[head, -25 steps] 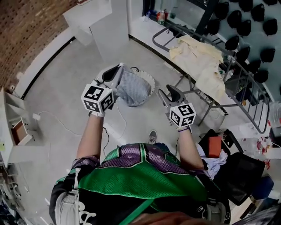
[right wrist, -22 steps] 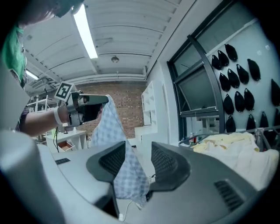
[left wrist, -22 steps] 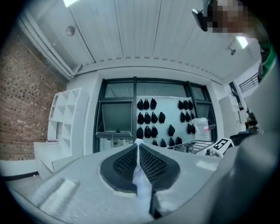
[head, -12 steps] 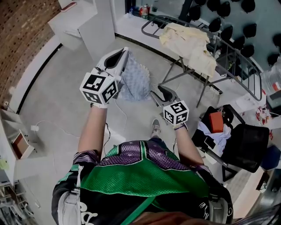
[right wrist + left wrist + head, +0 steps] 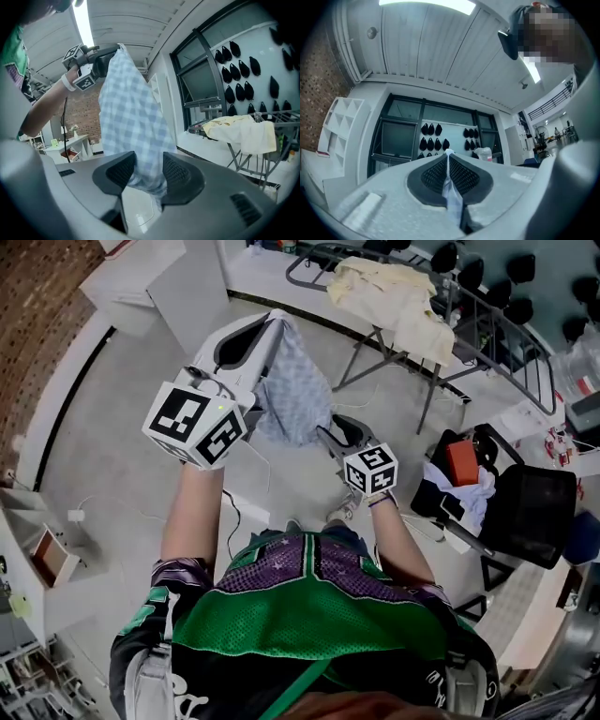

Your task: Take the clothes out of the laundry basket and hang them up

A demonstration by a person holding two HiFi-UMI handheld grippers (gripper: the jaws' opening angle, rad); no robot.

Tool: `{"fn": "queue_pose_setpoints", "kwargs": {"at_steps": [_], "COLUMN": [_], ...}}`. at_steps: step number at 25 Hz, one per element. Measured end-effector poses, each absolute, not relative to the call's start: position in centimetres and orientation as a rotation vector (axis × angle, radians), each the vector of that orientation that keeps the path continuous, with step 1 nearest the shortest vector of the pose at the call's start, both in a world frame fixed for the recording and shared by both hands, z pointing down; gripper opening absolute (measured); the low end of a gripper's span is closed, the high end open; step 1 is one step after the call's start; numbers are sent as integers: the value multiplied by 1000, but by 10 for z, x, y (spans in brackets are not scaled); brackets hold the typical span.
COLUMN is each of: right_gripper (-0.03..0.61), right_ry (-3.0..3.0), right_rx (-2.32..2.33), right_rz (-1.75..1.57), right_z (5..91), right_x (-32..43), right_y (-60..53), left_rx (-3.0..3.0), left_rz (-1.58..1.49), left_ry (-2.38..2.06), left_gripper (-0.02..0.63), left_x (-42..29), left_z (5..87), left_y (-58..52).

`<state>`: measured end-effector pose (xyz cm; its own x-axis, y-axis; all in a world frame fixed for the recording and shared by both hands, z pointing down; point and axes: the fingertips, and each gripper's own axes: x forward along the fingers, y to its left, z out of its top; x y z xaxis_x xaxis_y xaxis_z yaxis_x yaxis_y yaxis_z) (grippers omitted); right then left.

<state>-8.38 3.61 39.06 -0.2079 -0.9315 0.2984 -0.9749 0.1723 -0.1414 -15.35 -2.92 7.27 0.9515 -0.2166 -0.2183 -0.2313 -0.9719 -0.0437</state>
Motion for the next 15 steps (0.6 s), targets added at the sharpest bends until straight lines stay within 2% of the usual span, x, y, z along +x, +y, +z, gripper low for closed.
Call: {"fn": "queue_pose_setpoints", "kwargs": {"at_steps": [8,9,11,15], "right_gripper": [180,146,35,14], "right_ry": [-2363,-2371,-2368,-2337], "right_rx": [1865,1857,1866,1905], "right_rz": [486,480,452,401], "right_z": [382,380,375,364], "right_x": [-67,-65,-56,-22], "right_y": [49,50,56,73], "left_rx": [-3054,-3052,-3051,-3063], "left_rz": [358,358,351,328], "left_ry": [219,215,219,256], "left_gripper": [21,21,21,21], "left_x": [-127,-121,-110,-90], "left_z": [57,56,57,64], "left_y": [-4,-4,-6,-16]}}
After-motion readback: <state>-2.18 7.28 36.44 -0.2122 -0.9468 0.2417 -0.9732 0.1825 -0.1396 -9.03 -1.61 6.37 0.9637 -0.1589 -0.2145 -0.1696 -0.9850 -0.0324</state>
